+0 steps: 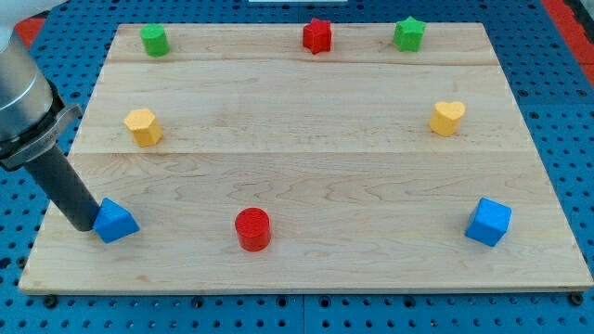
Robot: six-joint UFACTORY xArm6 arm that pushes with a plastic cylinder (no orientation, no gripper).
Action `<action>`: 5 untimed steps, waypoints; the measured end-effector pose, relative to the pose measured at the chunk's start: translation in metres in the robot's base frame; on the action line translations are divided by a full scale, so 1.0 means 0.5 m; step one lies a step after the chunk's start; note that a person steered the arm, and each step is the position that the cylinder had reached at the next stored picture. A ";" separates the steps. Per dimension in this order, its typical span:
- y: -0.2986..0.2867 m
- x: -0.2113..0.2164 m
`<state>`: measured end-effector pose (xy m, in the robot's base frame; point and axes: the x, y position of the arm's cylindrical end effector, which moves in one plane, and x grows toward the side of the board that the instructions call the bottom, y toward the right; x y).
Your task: Move the triangle top right side of the red circle
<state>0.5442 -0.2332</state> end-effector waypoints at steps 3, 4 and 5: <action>0.012 0.078; 0.097 0.023; 0.145 -0.050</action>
<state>0.5193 -0.1607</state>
